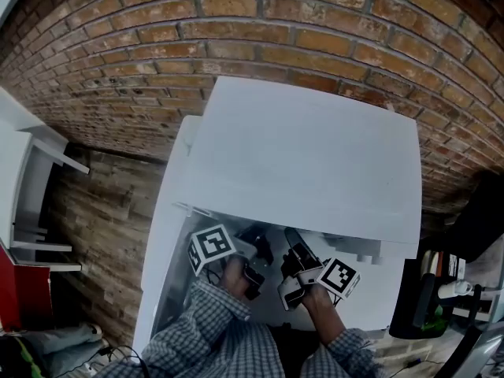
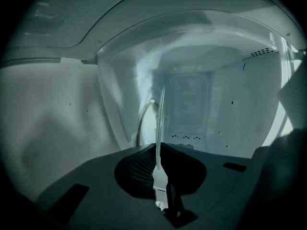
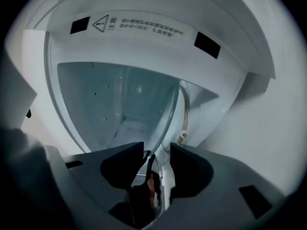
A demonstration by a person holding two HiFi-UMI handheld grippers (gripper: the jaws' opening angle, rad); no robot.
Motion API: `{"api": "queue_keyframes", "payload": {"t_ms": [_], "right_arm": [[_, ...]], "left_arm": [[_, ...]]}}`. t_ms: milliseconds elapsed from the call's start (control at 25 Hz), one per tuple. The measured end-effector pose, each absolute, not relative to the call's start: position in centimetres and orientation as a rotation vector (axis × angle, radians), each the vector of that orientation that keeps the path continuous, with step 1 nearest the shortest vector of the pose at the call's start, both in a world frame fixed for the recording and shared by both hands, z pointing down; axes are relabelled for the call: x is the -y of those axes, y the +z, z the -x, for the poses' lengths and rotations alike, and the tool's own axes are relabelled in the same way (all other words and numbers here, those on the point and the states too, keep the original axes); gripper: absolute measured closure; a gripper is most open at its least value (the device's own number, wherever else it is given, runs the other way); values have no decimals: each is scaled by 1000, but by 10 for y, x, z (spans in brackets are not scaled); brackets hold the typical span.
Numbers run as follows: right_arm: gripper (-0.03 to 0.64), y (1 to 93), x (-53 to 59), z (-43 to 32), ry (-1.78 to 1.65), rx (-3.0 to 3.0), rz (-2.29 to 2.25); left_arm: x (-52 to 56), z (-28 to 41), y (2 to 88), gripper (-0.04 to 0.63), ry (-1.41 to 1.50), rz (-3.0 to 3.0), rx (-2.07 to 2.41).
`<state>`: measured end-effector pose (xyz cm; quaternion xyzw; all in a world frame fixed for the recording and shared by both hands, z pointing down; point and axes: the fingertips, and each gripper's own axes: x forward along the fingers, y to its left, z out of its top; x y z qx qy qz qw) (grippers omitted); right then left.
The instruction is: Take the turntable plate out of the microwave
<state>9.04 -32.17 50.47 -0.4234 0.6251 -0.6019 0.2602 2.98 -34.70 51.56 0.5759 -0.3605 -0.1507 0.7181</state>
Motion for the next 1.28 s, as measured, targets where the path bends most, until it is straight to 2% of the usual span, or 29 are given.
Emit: {"api": "queue_keyframes", "payload": {"t_ms": [360,440,600,1280], "right_arm": [[472,514,351,-110,-1521,-1420,1243],[541,515,355,-116,-1492,-1372,1269],[568,511,358,-116,-1488,-1336,1213],[565,491,343,-114,-1466,-1449,1054]], "left_arm": [[347,-33,507,561,-354,-1286,768],[348,-33,507,561,-353,-1289,765],[347,-33,512,561,-339,-1283,771],[359,-30,509,540,-334,-1415,820]]}}
